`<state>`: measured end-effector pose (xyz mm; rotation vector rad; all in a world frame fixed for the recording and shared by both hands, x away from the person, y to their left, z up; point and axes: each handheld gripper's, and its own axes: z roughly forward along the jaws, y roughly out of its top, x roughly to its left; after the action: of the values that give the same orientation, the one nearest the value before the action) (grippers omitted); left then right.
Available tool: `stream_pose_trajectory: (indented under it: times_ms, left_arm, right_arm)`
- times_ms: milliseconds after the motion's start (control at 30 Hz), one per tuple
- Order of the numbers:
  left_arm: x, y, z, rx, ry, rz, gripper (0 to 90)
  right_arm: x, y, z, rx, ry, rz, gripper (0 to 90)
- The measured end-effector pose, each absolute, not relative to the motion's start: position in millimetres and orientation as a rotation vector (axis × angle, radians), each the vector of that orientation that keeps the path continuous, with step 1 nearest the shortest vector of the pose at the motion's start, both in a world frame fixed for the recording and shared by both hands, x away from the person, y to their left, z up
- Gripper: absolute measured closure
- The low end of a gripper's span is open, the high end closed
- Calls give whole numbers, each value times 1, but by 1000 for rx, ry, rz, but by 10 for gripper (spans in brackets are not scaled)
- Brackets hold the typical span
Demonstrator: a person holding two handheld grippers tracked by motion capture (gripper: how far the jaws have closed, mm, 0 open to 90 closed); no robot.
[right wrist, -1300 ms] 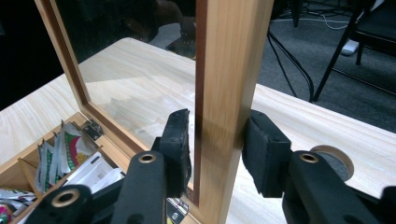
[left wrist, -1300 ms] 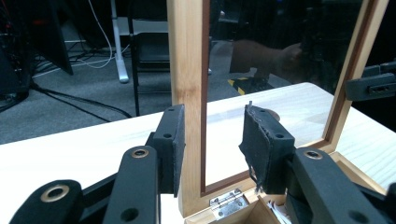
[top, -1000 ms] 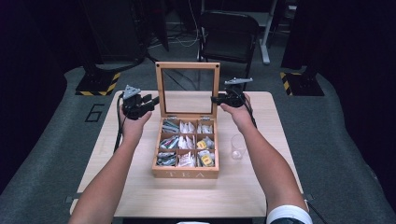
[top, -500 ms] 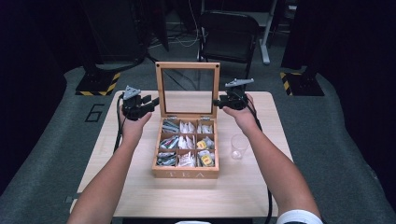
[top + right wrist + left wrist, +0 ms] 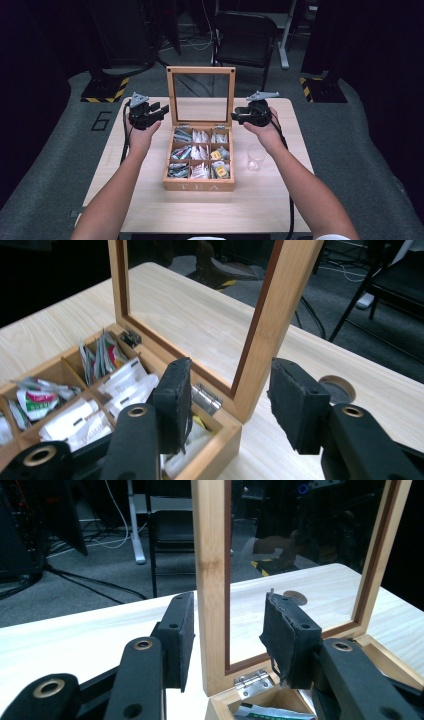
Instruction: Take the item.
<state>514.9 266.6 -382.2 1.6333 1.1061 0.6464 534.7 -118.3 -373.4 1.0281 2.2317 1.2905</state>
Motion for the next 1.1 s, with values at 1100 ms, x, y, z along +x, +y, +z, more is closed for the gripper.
stream_pose_trajectory:
  times_ms: [1100]
  left_arm:
    - [497, 269, -368, 1628, 1080, 648, 559]
  right_arm:
    - [463, -102, -396, 886, 2361, 1359, 638]
